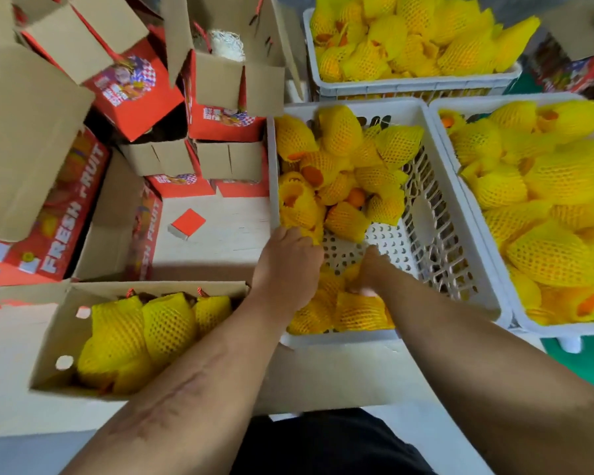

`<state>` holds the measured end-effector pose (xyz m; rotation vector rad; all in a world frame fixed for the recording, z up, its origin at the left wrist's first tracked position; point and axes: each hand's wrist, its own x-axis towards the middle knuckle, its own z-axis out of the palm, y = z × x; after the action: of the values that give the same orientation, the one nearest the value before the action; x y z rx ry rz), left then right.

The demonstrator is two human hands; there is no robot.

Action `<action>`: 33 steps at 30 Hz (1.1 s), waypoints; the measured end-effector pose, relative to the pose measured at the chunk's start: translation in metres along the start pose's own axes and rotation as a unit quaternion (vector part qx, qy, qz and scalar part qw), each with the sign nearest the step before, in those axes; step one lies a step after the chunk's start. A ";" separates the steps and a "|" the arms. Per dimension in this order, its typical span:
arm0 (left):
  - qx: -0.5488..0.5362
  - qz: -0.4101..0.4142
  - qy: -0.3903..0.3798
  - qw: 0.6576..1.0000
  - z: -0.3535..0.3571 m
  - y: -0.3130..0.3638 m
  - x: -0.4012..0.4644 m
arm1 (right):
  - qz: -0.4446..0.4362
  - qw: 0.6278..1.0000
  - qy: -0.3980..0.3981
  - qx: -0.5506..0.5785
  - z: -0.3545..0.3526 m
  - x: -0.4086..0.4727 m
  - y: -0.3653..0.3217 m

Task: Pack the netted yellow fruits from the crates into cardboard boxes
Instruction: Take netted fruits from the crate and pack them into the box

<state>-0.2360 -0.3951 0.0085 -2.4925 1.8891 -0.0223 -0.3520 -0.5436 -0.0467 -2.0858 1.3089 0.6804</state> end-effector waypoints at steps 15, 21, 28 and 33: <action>-0.567 -0.128 0.189 0.791 -0.020 0.001 -0.064 | -0.268 0.734 0.024 0.624 0.006 -0.140 -0.067; -0.601 -0.153 0.221 0.753 -0.034 -0.064 -0.142 | -0.292 0.734 -0.016 0.613 0.050 -0.182 -0.134; -0.371 -0.217 0.234 0.872 -0.029 -0.190 -0.236 | -0.271 0.916 0.290 0.065 0.136 -0.184 -0.179; -0.426 -0.439 0.007 0.791 0.006 -0.236 -0.280 | -0.154 0.918 0.361 -0.058 0.159 -0.179 -0.196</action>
<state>-0.0844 -0.0612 0.0063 -3.6695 0.5366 0.9910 -0.2611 -0.2523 0.0035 -2.6934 1.2531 -0.1916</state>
